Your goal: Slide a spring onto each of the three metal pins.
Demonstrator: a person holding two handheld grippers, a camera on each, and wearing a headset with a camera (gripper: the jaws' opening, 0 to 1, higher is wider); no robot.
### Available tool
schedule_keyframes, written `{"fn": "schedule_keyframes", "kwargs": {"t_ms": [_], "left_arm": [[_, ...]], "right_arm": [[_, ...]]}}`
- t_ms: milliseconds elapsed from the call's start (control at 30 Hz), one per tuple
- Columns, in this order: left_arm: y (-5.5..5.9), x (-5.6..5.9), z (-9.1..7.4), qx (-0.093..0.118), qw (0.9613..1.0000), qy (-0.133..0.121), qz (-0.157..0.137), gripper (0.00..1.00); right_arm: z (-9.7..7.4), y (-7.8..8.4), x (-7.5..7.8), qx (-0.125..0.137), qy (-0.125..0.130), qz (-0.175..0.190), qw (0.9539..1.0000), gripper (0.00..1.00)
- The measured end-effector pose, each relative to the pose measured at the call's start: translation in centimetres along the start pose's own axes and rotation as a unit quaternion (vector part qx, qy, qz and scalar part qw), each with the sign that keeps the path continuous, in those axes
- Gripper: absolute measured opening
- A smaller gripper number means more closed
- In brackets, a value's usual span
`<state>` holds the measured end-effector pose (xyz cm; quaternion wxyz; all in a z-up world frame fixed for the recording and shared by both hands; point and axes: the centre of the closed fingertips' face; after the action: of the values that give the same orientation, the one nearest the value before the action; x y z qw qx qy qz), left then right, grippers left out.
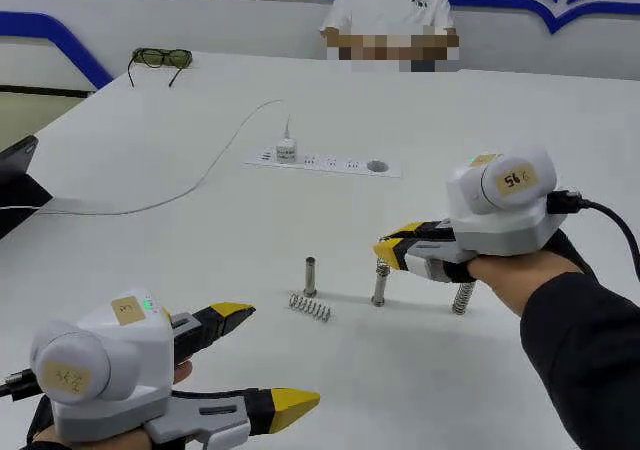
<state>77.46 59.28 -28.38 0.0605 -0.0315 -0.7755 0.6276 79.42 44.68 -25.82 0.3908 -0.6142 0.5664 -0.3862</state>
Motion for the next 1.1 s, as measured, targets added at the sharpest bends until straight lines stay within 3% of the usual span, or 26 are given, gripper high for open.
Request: {"fn": "schedule_keyframes", "kwargs": {"t_ms": [1100], "left_arm": [[0.3, -0.5, -0.1, -0.001, 0.9999, -0.009, -0.006, 0.74]], "right_arm": [[1.4, 3.2, 0.1, -0.033, -0.006, 0.014, 0.9993, 0.12]]}}
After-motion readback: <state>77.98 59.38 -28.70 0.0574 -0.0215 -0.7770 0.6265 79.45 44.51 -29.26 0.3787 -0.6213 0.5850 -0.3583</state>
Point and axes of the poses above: the centre of the closed fingertips' face, and the gripper's own axes: z roughly forward along the fingers, x roughly to its right, y roughly out of its underside, and after that the axes turned 7 degrees about x, right-handed
